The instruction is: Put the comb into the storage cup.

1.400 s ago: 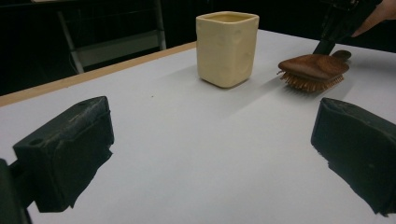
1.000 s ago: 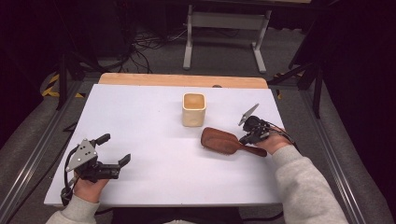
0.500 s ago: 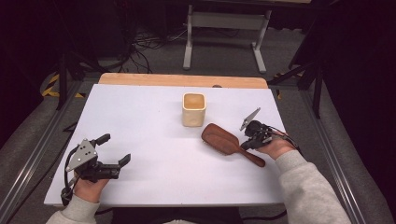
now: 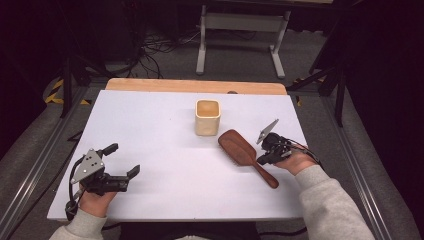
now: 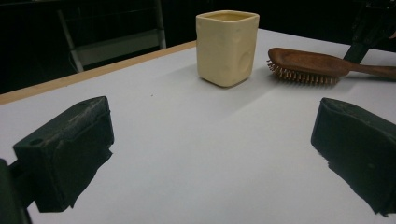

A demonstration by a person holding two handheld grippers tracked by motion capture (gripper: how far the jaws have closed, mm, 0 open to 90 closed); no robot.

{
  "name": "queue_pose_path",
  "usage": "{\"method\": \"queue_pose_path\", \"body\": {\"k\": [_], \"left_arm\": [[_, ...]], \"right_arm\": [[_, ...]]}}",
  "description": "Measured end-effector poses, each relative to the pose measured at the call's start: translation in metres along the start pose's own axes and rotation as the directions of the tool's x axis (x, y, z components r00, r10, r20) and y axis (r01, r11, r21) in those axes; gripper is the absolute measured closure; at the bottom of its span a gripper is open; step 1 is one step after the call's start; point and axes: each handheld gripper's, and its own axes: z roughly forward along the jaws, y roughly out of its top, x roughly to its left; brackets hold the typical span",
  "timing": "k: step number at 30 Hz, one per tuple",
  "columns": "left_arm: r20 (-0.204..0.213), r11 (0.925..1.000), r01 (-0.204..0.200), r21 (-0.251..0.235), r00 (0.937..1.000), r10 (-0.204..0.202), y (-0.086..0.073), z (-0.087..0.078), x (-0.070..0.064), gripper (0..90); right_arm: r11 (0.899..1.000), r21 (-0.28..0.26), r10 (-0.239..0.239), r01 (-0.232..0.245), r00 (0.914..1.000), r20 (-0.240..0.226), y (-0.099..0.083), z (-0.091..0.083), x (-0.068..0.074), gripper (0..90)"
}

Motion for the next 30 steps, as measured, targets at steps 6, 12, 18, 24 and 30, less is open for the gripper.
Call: {"method": "queue_pose_path", "body": {"k": [6, 12, 18, 24, 30], "left_arm": [[-0.001, 1.0, 0.001, 0.0, 1.0, -0.001, 0.0, 0.0, 0.0, 0.2], [0.0, 1.0, 0.0, 0.0, 1.0, 0.0, 0.0, 0.0, 0.0, 0.2], [-0.001, 1.0, -0.001, 0.0, 1.0, 0.001, 0.0, 0.0, 0.0, 0.2], [-0.001, 1.0, 0.0, -0.001, 1.0, 0.0, 0.0, 0.0, -0.001, 0.2], [-0.001, 1.0, -0.001, -0.001, 1.0, 0.001, 0.0, 0.0, -0.001, 0.2]], "right_arm": [[0.999, -0.036, 0.026, -0.024, 0.9981, 0.056, -0.002, -0.009, 0.004, 76.7], [0.996, -0.073, 0.053, -0.043, 0.9898, 0.132, -0.002, -0.019, 0.014, 49.7], [0.994, -0.075, 0.084, -0.074, 0.9877, 0.132, 0.001, -0.016, 0.022, 9.7], [0.99, -0.088, 0.122, -0.111, 0.9829, 0.138, 0.001, -0.012, 0.027, 0.1], [0.983, -0.126, 0.148, -0.132, 0.98, 0.133, -0.002, -0.007, 0.032, 0.1]]}}
